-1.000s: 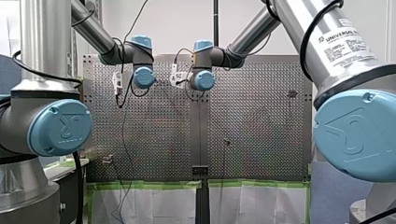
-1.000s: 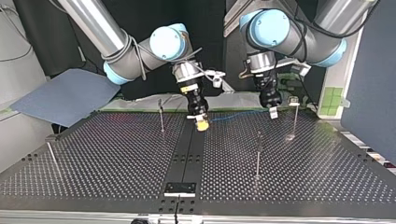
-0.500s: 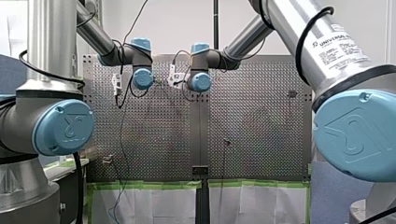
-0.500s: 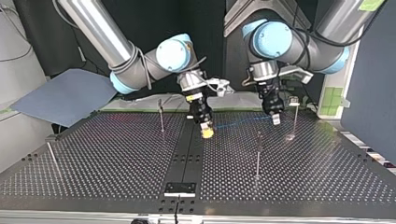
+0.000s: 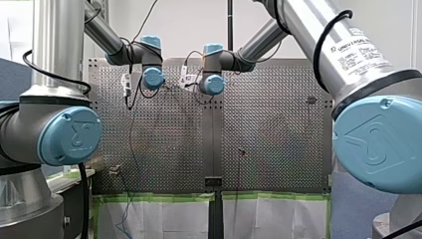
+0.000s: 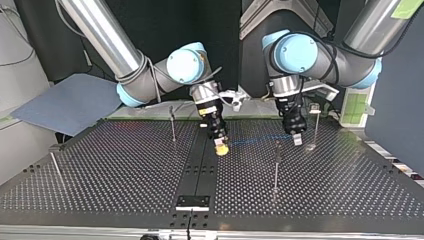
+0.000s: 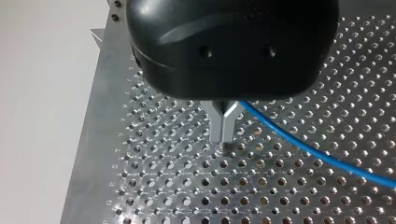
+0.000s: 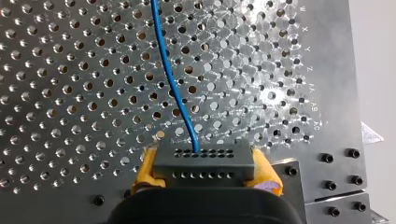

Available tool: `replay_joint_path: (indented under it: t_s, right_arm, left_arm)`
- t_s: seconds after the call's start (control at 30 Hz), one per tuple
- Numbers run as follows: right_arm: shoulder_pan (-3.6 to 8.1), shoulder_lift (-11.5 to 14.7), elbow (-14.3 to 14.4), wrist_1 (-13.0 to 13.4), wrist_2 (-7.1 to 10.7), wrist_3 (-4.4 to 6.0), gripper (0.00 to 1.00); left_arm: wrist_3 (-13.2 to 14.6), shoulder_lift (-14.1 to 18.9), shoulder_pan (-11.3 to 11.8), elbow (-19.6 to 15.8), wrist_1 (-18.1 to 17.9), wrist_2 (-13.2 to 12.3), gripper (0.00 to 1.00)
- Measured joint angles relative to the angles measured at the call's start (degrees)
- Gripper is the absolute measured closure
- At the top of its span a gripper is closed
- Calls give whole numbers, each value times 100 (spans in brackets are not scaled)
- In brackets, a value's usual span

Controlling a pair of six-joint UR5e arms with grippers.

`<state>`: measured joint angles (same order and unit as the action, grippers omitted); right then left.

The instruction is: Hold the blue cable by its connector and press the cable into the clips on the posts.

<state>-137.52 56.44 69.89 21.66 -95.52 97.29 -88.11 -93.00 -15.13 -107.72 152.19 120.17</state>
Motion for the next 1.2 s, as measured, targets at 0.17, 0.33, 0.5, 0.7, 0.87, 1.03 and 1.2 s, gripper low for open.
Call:
replay_joint_path:
  t_s: [0.17, 0.33, 0.5, 0.7, 0.87, 1.03, 1.2]
  right_arm:
    - [19, -82, -120, -68, 36, 30, 100]
    - [58, -112, -150, -89, 57, 102, 100]
    - [102, -118, -166, -100, 93, 121, 100]
    - [159, -119, -216, -133, 132, 148, 100]
    - [161, -119, -230, -148, 202, 151, 100]
    - [115, -124, -251, -151, 280, 147, 100]
    - [87, -127, -290, -151, 307, 151, 100]
  left_arm:
    - [-1, -156, 30, 36, 8, -95, 99]
    - [2, -213, 62, 41, -34, -157, 99]
    - [33, -217, 72, 42, -68, -254, 99]
    - [52, -220, 77, 43, -92, -381, 99]
    - [50, -220, 103, 43, -99, -410, 99]
    - [29, -221, 163, 75, -101, -428, 99]
    - [-9, -221, 234, 123, -101, -487, 99]
